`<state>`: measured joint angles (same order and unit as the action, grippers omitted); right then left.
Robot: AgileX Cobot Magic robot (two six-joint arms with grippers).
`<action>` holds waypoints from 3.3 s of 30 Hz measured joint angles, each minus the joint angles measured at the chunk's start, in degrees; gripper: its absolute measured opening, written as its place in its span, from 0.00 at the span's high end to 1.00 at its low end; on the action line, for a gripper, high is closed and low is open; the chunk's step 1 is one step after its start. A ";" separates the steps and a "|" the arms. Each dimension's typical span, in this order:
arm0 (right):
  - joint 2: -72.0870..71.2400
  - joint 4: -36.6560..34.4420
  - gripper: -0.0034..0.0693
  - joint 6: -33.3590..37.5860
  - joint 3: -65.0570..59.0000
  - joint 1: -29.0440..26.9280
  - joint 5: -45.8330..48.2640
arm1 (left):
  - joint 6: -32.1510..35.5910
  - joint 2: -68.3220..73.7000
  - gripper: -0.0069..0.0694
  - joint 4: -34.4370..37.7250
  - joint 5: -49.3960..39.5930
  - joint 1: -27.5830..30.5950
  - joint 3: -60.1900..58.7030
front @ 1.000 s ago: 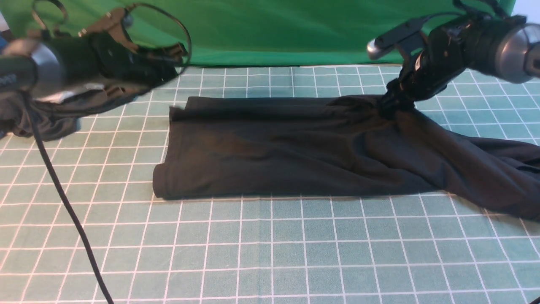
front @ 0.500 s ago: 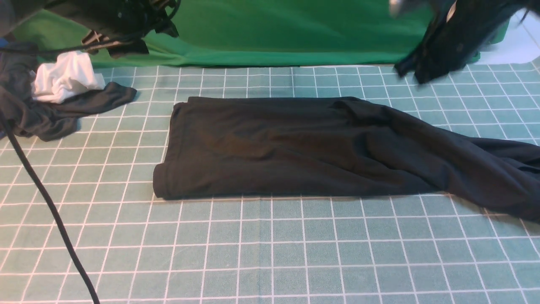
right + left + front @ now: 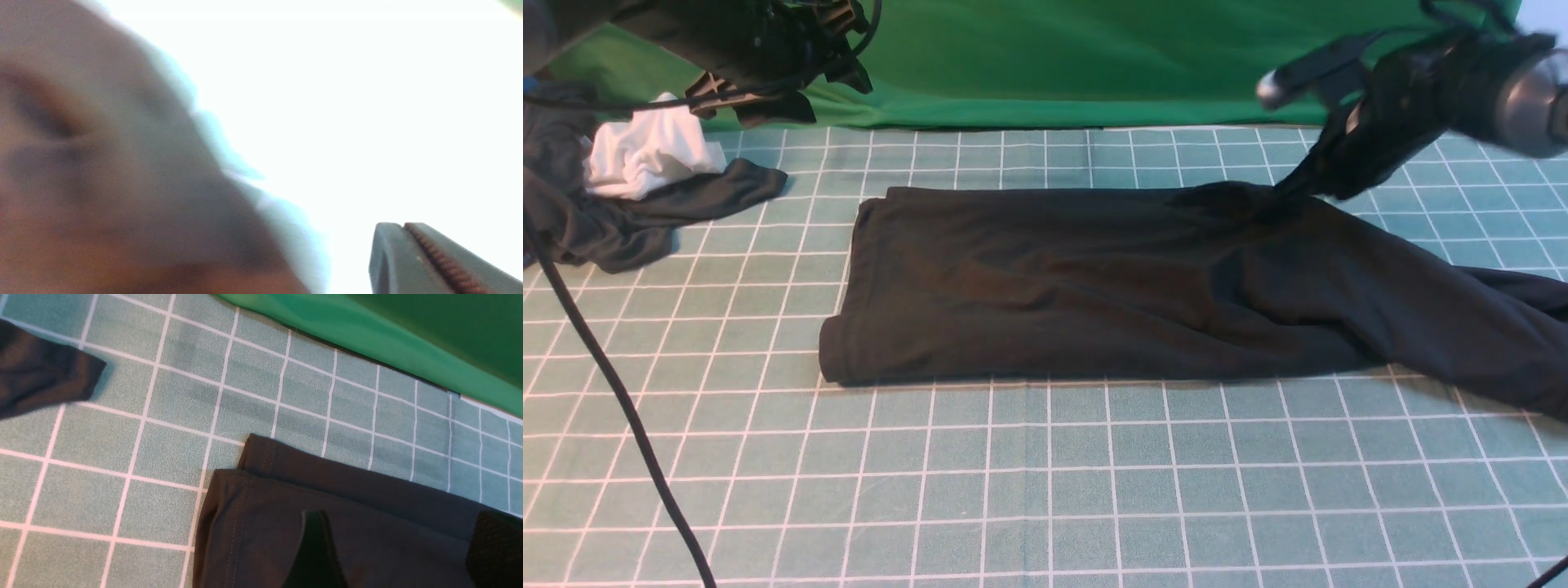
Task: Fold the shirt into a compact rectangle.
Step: 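Pull the folded dark garment lengthwise by its ends to straighten it flat on the table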
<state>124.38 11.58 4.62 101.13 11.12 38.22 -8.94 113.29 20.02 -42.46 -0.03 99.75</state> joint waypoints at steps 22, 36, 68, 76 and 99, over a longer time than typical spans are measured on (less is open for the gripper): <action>-33.84 -9.11 0.54 -1.64 -38.32 -21.88 18.20 | 2.17 0.00 0.34 0.00 -2.19 0.00 0.00; -23.43 -10.11 0.49 4.91 -44.37 -20.02 -1.63 | 3.28 0.00 0.34 -0.10 -2.43 0.00 0.00; -16.58 -11.58 0.47 6.19 -31.27 -20.25 9.21 | 3.37 0.00 0.34 -1.08 -2.75 0.00 0.00; -13.05 -13.84 0.50 6.19 -30.96 -20.25 8.29 | 3.37 0.00 0.34 -1.08 -2.86 0.00 0.00; -18.84 -12.06 0.89 7.43 -22.39 -24.02 15.08 | 3.37 0.00 0.34 -1.08 -3.13 0.00 0.00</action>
<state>105.55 -0.48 12.05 78.73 -12.90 53.30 -5.57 113.29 18.94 -45.58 -0.03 99.75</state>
